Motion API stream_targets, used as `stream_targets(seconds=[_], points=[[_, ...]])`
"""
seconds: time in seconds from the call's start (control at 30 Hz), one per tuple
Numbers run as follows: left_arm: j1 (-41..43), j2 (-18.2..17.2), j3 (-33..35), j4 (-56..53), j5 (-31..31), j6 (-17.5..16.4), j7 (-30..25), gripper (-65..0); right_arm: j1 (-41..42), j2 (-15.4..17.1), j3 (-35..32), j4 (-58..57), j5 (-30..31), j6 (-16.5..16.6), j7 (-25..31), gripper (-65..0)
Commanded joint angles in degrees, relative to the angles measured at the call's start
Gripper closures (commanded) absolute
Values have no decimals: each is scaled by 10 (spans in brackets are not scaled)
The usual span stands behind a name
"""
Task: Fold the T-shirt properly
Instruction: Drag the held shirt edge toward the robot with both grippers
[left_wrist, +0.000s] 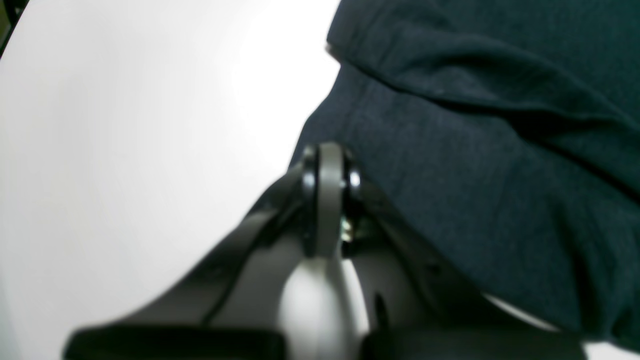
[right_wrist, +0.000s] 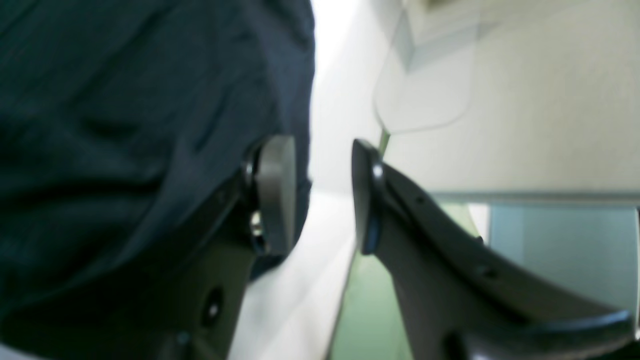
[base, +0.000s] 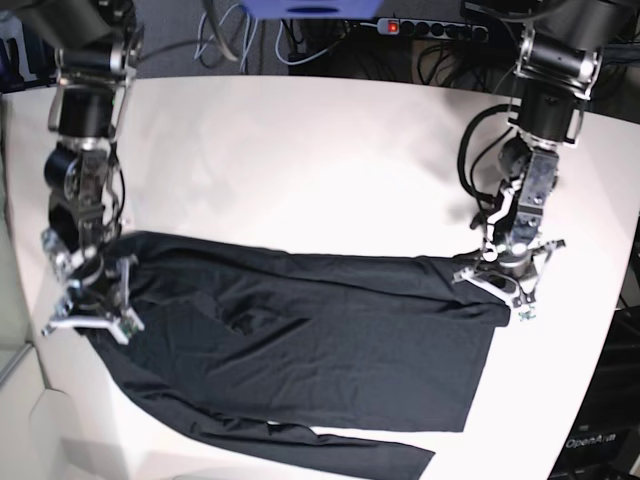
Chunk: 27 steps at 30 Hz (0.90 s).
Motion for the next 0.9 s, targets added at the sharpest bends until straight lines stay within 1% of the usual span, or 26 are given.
stream_targets(seconds=[0.0, 0.07, 0.1, 0.23, 0.27, 0.43, 0.53, 0.63, 0.77, 0.87], points=[[-16, -6, -3, 11, 8, 1, -12, 0, -1, -7, 1, 23, 3, -14, 11, -206], [-16, -6, -3, 11, 8, 1, -12, 0, -23, -25, 2, 49, 3, -14, 11, -187], [-16, -6, -3, 11, 8, 1, -12, 0, -32, -32, 2, 59, 3, -14, 11, -164], [-17, -6, -2, 11, 8, 1, -12, 0, -43, -48, 2, 61, 5, -14, 8, -23], [-17, -6, -2, 11, 8, 1, -12, 0, -43, -51, 2, 54, 5, -14, 8, 0], [-22, -6, -1, 13, 8, 1, -12, 0, -38, -54, 2, 10, 5, -14, 11, 0], [-25, -5, -1, 35, 8, 1, -12, 0, -31, -54, 2, -17, 5, -22, 12, 0], [-28, -13, -1, 50, 8, 1, -9, 0, -23, -54, 2, -46, 6, -23, 12, 0], [-40, -14, -1, 49, 8, 1, -12, 0, -21, -54, 2, -66, 6, -29, 12, 0], [-48, -13, 2, 27, 8, 1, -12, 0, -10, -54, 2, -87, 6, -34, 12, 0]])
